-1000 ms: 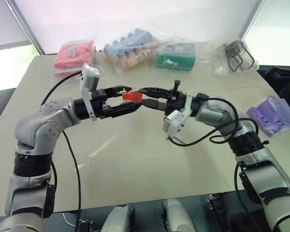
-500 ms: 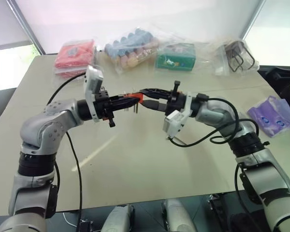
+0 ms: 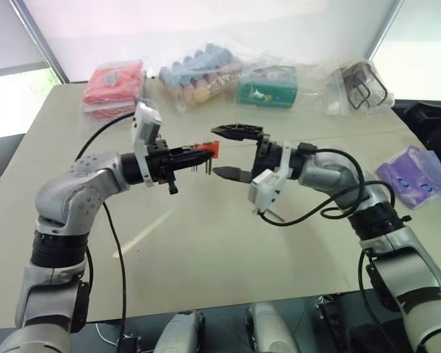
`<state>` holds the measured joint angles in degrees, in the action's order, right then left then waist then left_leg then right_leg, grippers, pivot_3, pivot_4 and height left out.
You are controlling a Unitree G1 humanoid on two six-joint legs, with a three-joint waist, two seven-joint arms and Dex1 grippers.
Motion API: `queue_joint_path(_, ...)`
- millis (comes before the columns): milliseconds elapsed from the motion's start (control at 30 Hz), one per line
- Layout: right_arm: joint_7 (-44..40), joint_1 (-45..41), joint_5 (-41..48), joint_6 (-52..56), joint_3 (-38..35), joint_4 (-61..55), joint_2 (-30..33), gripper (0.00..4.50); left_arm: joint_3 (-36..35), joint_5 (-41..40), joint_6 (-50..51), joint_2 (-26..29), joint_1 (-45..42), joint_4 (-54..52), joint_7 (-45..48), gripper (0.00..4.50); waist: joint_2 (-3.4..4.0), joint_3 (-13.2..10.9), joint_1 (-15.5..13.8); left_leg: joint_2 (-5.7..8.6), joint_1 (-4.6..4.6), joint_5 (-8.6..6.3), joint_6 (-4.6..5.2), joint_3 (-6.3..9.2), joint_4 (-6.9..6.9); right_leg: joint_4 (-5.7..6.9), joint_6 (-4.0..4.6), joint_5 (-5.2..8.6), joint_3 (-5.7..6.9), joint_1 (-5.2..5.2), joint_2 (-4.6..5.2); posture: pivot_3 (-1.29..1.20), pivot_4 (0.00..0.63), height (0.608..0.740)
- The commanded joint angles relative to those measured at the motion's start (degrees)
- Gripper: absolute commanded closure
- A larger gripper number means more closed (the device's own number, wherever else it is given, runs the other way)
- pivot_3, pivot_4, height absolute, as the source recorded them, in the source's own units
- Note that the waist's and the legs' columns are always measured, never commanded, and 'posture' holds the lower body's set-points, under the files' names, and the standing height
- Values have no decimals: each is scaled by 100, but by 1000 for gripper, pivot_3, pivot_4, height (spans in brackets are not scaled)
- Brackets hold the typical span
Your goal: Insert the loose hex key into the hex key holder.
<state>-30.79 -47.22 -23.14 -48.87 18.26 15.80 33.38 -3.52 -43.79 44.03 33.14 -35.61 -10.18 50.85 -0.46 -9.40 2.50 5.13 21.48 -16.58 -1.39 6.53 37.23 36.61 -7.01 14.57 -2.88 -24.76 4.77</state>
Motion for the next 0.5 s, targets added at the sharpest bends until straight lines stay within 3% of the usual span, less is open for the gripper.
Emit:
queue_joint_path(33, -898, 288, 1014, 1452, -178, -159, 141, 38, -73, 187, -316, 29, -65, -152, -15, 4500, -2, 1, -9, 0, 0, 0, 0, 0, 0, 0, 0, 0, 0, 0, 0, 0, 150, 740)
queue_joint_path(133, -1796, 661, 2045, 3175, -414, -601, 250, 38, -55, 332, -482, 16, 0, -217, -51, 4500, -3, 1, -51, 1, 2, 0, 1, 6, 7, -3, 0, 0, 1, 8, 2, 0, 150, 740)
queue_joint_path(233, -2349, 1237, 3676, 6214, -927, -1534, 464, 38, -27, 404, -566, -74, 146, -426, -204, 4500, -3, 1, -68, 1, 4, -2, 3, 6, 9, -4, 0, 0, 1, 7, 5, 0, 150, 740)
queue_joint_path(367, -2609, 1798, 4075, 8115, -1021, -2196, 1070, 38, -11, 462, -595, -142, 275, -590, -352, 4500, -2, 1, -159, 0, 4, -4, 7, 3, 11, -4, 0, 0, 0, 7, 6, 0, 150, 740)
queue_joint_path(500, -2421, 2139, 4335, 9298, -1152, -2697, 1259, 38, -32, 469, -584, -177, 322, -646, -446, 4500, -3, 1, -185, 0, 3, -11, 19, 3, 15, -3, 0, 0, 0, 8, 6, 0, 150, 740)
